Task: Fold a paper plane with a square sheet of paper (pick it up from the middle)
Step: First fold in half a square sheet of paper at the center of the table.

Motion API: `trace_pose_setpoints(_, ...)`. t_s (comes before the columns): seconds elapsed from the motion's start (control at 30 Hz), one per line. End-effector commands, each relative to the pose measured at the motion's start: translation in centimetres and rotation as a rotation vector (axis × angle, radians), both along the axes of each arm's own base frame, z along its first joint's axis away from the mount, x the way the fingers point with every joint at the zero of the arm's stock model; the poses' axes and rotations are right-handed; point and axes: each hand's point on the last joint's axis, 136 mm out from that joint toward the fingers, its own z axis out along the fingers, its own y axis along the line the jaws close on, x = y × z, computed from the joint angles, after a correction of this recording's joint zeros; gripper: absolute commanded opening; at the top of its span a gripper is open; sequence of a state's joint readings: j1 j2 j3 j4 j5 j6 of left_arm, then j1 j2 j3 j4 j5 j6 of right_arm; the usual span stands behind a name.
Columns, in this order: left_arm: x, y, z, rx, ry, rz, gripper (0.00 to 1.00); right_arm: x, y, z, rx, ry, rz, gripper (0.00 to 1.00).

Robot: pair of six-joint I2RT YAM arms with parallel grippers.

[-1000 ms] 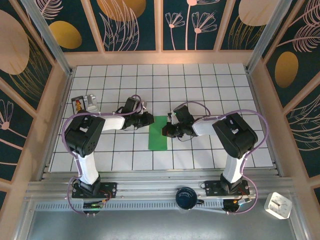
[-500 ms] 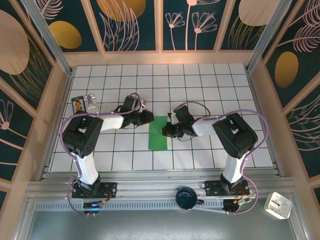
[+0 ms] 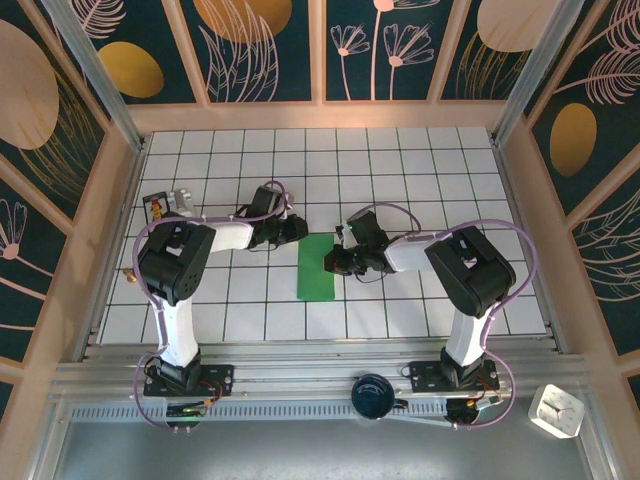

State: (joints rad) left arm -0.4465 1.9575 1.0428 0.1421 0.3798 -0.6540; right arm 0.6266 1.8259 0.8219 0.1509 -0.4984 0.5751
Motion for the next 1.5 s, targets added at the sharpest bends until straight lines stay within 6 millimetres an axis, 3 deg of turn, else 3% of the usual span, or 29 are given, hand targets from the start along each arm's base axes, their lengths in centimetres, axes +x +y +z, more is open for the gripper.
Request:
trace_pose_setpoints(0.0, -0.1, 0.3, 3.2, -0.024, -0.058, -0.006, 0.24, -2.9, -6.1, -6.8, -0.304, 0.123, -0.073, 0.00)
trace_pose_setpoints(0.1, -1.1, -0.5, 5.4, -0.100, -0.081, -0.023, 0.26, -2.8, -6.1, -6.7, -0.304, 0.121, -0.075, 0.00)
trace_pose_setpoints(0.3, -4.7, -1.3, 2.1, -0.112, 0.039, -0.066, 0.24, -2.7, -6.0, -6.8, -0.304, 0.122, -0.076, 0.00)
trace_pose_setpoints(0.47, -5.5, -0.2, -0.9, -0.039, 0.093, -0.057, 0.19, -2.7, -6.0, -6.8, -0.308, 0.120, -0.070, 0.00)
trace_pose_setpoints(0.6, -5.5, 1.0, -1.9, 0.022, 0.103, -0.034, 0.18, -2.6, -6.0, -6.7, -0.310, 0.115, -0.070, 0.00)
trace_pose_setpoints(0.73, -5.2, 1.2, -0.1, 0.009, 0.062, -0.036, 0.18, -2.6, -6.2, -6.6, -0.312, 0.114, -0.072, 0.00)
trace_pose_setpoints(0.87, -6.4, -0.7, 2.1, -0.068, 0.030, -0.095, 0.22, -2.5, -6.2, -6.6, -0.312, 0.113, -0.075, 0.00)
trace_pose_setpoints(0.97, -7.6, -1.6, 1.5, -0.099, 0.065, -0.114, 0.23, -2.6, -6.2, -6.7, -0.312, 0.115, -0.077, 0.00)
trace_pose_setpoints(1.2, -7.5, 1.0, -2.7, 0.040, 0.114, -0.046, 0.19, -2.7, -6.4, -6.9, -0.316, 0.119, -0.076, 0.00)
trace_pose_setpoints(1.33, -7.4, 1.2, -1.0, 0.017, 0.072, -0.039, 0.19, -2.7, -6.5, -6.7, -0.317, 0.115, -0.081, 0.00)
trace_pose_setpoints(1.47, -9.0, -0.1, 0.9, -0.085, 0.078, -0.075, 0.21, -2.7, -6.6, -6.7, -0.318, 0.116, -0.084, 0.00)
